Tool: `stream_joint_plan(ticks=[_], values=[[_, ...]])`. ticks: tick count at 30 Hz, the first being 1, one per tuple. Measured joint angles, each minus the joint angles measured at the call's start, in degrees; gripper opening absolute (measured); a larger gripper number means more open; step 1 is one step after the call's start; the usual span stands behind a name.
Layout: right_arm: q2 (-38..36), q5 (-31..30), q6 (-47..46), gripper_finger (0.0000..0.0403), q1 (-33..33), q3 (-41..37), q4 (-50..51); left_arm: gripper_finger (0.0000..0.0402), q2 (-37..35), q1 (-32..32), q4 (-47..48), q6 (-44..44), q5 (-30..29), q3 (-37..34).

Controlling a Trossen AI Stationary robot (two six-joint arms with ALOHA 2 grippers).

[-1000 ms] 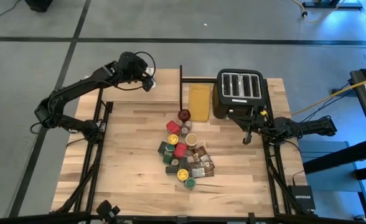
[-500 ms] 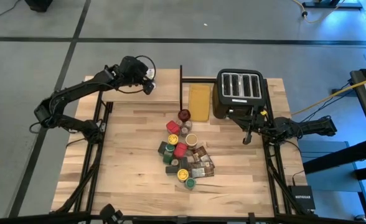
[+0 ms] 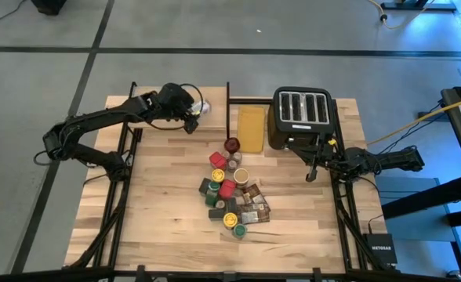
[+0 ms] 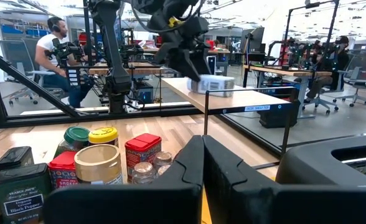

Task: Shelf spices
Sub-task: Put the white seasoning bottle on the shelf

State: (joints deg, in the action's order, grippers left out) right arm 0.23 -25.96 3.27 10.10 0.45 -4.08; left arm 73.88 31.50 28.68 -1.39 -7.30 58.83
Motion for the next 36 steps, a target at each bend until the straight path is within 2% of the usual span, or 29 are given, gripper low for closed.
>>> stream_joint_plan(ticks=[3, 8, 16, 23, 28, 32, 36], values=[[0.00, 0.00, 0.00, 0.0005, 0.01, 0.00, 0.00, 0.0254, -0.28, -0.88, 0.55, 0.00, -2.14, 0.02], [0.00, 0.02, 0.00, 0.0005, -0.01, 0.00, 0.00, 0.0254, 0.31, -0.89, 4.66, 2.05, -2.33, 0.02], [0.00, 0.01, 0.00, 0.0005, 0.01, 0.01, -0.04, 0.0252, 0.88, -0.80, 4.27, 7.15, -2.31, -1.79], [0.01, -0.04, 0.00, 0.0005, 0.00, 0.00, -0.04, 0.0195, 0.85, -0.89, 3.31, 7.61, -2.21, -2.03], [0.01, -0.03, -0.52, 0.0005, -0.01, 0.00, -0.07, 0.0192, -0.26, -1.15, 4.99, 7.57, -2.53, -1.34], [0.02, 1.97, -2.56, 0.0005, -0.01, 0.00, -1.39, 0.0192, -2.12, -2.24, 7.31, 7.50, -3.41, 1.36], [0.02, 5.93, -2.61, 0.0005, -0.01, 0.00, -7.50, 0.0192, -3.46, -4.48, 11.04, 7.71, -4.29, 4.83]])
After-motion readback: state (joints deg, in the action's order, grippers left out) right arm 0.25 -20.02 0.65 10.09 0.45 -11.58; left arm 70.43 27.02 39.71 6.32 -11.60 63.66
